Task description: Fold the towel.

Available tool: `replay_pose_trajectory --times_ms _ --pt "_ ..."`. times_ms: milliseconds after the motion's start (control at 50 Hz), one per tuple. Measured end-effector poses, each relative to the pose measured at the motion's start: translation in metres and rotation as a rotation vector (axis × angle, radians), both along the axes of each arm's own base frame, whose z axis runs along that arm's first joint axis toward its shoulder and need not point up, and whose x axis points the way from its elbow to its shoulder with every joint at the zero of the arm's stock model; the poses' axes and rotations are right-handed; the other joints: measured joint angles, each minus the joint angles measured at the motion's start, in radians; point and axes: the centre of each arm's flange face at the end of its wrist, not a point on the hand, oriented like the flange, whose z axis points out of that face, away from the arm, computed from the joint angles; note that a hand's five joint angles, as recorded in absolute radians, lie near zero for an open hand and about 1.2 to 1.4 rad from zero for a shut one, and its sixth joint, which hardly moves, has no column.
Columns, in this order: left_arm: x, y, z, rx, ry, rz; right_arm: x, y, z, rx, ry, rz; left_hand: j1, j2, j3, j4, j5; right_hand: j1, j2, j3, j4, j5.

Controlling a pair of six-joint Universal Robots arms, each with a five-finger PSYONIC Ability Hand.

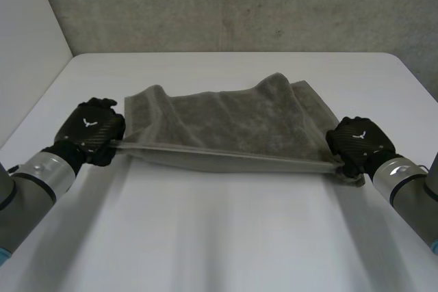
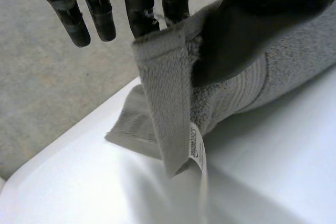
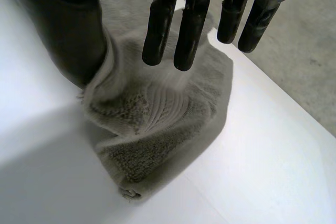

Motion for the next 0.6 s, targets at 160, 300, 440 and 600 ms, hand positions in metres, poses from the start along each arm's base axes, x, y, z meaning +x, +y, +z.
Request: replay_pose_trajectory --times_ms 160,300,440,600 --pt "0.013 -0.009 0.003 0.004 0.029 0.052 -0.013 -0.013 0.002 0.006 -0.104 -0.083 0.000 0.000 0.000 0.000 0.004 0.000 0.000 0.000 0.000 -0.009" --pt "0.024 -0.017 0.006 0.017 0.073 0.096 -0.017 -0.019 0.003 0.017 -0.176 -0.121 0.000 0.000 0.000 0.000 0.004 -0.041 -0.046 0.000 0.000 -0.053" --pt "0.038 -0.028 0.017 0.006 0.130 0.151 -0.014 -0.020 -0.002 0.051 -0.231 -0.131 0.000 0.000 0.000 0.000 0.004 -0.060 -0.064 0.000 0.000 -0.086" --pt "0.046 -0.032 0.022 0.010 0.184 0.179 -0.011 -0.021 -0.012 0.081 -0.237 -0.130 0.000 0.000 0.000 0.000 0.004 -0.058 -0.063 0.000 0.000 -0.071"
